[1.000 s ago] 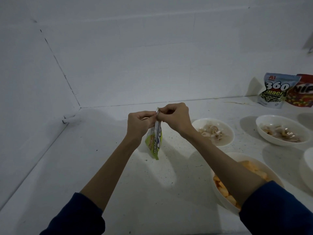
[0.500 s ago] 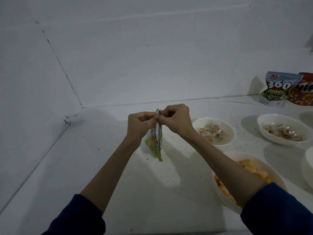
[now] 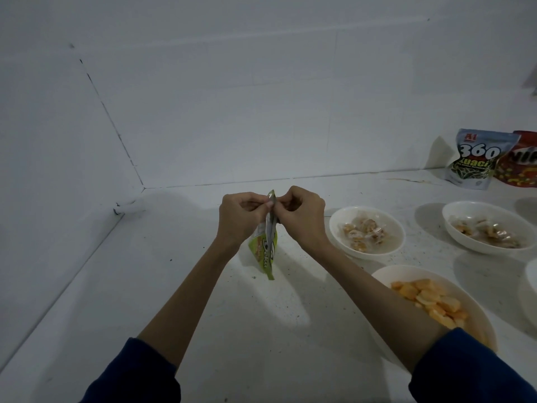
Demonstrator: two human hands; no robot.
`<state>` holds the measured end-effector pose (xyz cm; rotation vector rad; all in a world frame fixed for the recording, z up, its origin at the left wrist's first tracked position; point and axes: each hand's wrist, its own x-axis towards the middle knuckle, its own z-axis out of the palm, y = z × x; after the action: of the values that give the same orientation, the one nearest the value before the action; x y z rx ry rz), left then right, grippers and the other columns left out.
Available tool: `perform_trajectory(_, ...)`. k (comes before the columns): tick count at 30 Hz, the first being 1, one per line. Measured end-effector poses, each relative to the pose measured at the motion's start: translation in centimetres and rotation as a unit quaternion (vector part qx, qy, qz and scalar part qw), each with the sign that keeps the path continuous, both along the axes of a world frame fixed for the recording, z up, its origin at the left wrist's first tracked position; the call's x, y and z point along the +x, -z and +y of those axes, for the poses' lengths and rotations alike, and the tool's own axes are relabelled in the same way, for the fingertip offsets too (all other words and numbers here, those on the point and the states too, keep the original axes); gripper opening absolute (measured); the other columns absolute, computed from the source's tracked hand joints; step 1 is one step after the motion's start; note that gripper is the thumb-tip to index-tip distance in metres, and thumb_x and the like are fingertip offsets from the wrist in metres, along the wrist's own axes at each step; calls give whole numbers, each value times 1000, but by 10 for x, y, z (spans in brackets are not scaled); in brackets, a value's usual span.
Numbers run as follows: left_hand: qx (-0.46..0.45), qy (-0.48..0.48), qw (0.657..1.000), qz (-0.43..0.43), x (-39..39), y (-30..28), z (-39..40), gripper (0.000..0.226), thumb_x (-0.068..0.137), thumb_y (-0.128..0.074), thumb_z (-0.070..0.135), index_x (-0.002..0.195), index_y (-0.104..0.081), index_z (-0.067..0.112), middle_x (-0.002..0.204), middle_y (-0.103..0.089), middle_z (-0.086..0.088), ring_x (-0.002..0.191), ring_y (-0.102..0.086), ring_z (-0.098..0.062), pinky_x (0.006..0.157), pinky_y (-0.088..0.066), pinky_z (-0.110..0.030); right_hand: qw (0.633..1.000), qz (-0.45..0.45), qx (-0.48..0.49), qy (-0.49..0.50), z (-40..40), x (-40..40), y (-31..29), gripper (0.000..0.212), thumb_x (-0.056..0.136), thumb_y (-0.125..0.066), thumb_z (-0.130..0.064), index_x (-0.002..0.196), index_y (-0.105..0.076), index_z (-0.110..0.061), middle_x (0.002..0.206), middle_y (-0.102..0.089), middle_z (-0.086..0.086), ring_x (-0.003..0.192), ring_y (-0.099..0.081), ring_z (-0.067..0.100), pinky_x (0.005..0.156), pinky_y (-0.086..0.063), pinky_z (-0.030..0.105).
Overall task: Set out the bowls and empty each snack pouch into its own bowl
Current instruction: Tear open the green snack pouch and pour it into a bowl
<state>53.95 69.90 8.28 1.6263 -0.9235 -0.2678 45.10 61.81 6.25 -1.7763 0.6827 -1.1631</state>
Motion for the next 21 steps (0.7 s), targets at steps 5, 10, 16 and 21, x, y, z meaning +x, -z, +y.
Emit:
perform_trajectory(5, -8, 55, 998, 41, -2, 0, 6, 16, 78, -65, -5, 87, -70, 8, 58, -70, 15, 61, -68, -1, 60, -54, -13, 998, 27, -42, -48, -3, -8, -6, 22, 73, -66, -5, 60, -49, -1, 55, -57, 19, 52, -56, 31, 51, -48, 38)
perform_trajectory(10, -13, 36, 998, 44, -5, 0, 5, 14, 76, -67, -5, 83, -71, 7, 56, -69, 17, 60, -68, 0, 62, -56, -15, 996, 37, -64, -41, -2, -8, -10, 31, 71, -62, 1, 53, -39, -10, 46, -38, 0, 46, -31, 14, 49, -29, 24)
perform_trajectory(16, -18, 28, 999, 27, 4, -13, 8, 10, 74, -74, 5, 77, -72, 14, 72, -72, 0, 68, -70, -12, 66, -57, -25, 992, 48, -114, 3, -5, -9, -16, 27, 68, -55, 4, 55, -39, -12, 45, -38, 0, 46, -31, 13, 47, -26, 19)
perform_trajectory(21, 15, 20, 1000, -13, -2, -7, 6, 12, 76, -70, 5, 80, -73, 16, 75, -72, -3, 71, -71, -15, 72, -58, -29, 989, 55, -127, -46, -1, -15, -9, 4, 73, -61, -2, 73, -58, -5, 50, -55, 4, 48, -50, 15, 48, -38, 18)
